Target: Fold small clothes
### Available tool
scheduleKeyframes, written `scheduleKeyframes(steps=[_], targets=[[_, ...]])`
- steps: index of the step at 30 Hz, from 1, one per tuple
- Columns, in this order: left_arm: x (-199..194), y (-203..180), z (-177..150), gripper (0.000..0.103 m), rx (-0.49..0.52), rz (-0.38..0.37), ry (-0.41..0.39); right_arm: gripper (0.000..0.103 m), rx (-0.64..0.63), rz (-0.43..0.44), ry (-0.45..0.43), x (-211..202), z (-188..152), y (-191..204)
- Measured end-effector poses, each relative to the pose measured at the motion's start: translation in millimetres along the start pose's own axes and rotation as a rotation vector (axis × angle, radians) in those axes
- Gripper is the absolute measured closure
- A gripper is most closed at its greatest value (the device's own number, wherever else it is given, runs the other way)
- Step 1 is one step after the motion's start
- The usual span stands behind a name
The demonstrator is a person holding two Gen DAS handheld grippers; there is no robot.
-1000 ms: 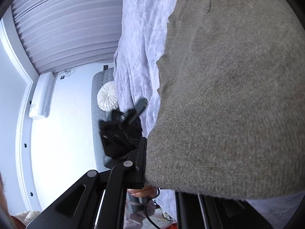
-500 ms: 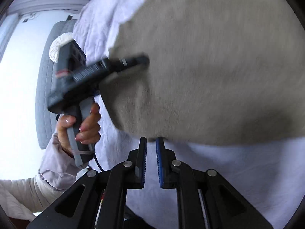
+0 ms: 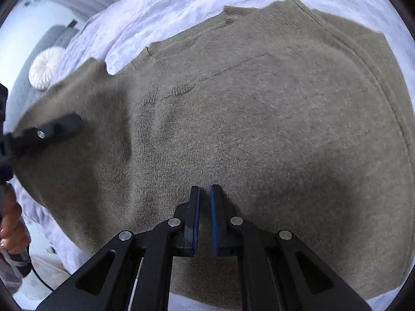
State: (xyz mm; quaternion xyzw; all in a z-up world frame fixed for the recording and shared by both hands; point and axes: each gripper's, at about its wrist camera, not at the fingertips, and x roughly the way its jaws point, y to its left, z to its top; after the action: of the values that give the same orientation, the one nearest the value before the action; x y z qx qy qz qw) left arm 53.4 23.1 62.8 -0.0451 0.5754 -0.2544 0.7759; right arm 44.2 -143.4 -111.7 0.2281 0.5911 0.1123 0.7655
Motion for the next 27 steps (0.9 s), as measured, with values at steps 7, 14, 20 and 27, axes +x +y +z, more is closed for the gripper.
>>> scheduleKeyframes(steps=[7, 14, 20, 27], targets=[[51, -107, 38, 0.082, 0.142, -0.099, 0.045, 0.096, 0.170, 0.178, -0.052, -14, -17, -41], [111, -142, 22, 0.081, 0.167, -0.042, 0.123, 0.100, 0.372, 0.336, -0.069, -23, -42, -93], [93, -156, 18, 0.028, 0.183, -0.089, 0.079, 0.099, 0.423, 0.337, -0.162, -54, -44, -121], [65, -188, 21, 0.024, 0.289, -0.114, -0.012, 0.067, 0.579, 0.415, -0.249, -80, -38, -176]])
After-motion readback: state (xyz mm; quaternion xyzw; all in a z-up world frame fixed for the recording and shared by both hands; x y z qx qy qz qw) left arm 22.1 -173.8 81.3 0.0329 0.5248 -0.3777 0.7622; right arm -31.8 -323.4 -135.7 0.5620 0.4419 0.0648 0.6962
